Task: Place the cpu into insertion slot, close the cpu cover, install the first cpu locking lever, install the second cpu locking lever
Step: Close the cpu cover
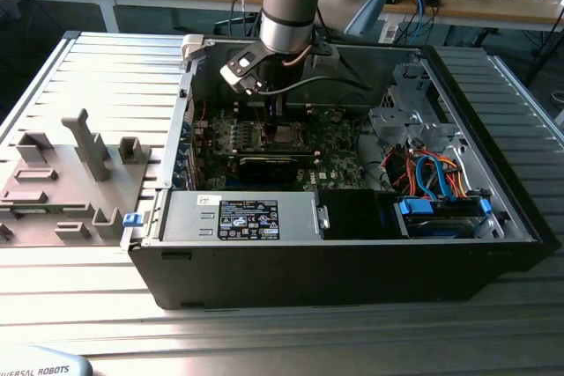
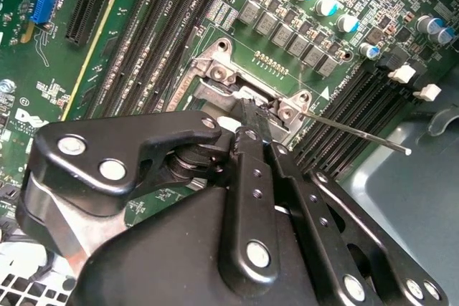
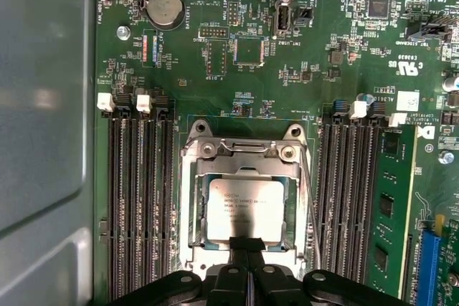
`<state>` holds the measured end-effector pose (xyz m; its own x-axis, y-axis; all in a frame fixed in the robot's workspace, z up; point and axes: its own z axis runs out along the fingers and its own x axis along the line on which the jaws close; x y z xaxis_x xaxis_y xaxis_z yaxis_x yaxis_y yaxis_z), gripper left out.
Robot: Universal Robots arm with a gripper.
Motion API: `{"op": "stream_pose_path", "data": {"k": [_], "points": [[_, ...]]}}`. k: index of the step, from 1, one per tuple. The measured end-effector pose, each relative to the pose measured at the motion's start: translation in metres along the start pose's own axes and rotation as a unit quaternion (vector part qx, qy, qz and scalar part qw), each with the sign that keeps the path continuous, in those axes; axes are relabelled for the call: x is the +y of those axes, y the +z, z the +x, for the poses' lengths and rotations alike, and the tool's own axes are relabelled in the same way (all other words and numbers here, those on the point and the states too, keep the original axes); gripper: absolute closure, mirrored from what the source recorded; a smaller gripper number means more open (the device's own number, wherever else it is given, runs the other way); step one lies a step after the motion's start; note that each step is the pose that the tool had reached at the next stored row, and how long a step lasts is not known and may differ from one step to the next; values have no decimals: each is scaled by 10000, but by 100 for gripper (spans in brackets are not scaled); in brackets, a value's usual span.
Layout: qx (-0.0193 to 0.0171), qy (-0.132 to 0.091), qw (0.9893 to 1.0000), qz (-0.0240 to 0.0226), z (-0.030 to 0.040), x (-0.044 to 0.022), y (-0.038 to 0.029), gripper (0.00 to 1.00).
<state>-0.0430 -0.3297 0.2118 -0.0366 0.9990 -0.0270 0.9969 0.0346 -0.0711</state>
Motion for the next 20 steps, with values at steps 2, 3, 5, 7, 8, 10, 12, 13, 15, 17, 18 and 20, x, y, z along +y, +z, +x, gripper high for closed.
{"op": "stream_pose_path", "data": {"k": [2, 3, 5, 7, 8, 10, 12, 13, 15, 17, 18, 20], "points": [[1, 0, 10000, 0, 0, 0, 7, 89], [0, 0, 10000, 0, 0, 1, 10, 89], [0, 0, 10000, 0, 0, 1, 14, 89], [1, 0, 10000, 0, 0, 2, 22, 89], [0, 0, 10000, 0, 0, 2, 25, 89], [1, 0, 10000, 0, 0, 2, 35, 89], [0, 0, 10000, 0, 0, 3, 43, 89], [0, 0, 10000, 0, 0, 3, 47, 89], [0, 0, 10000, 0, 1, 4, 51, 89], [-2, 0, 10000, 1, 0, 4, 64, 89], [-2, 0, 10000, 2, 0, 4, 67, 89], [-1, 0, 10000, 1, 1, 5, 70, 89]]}}
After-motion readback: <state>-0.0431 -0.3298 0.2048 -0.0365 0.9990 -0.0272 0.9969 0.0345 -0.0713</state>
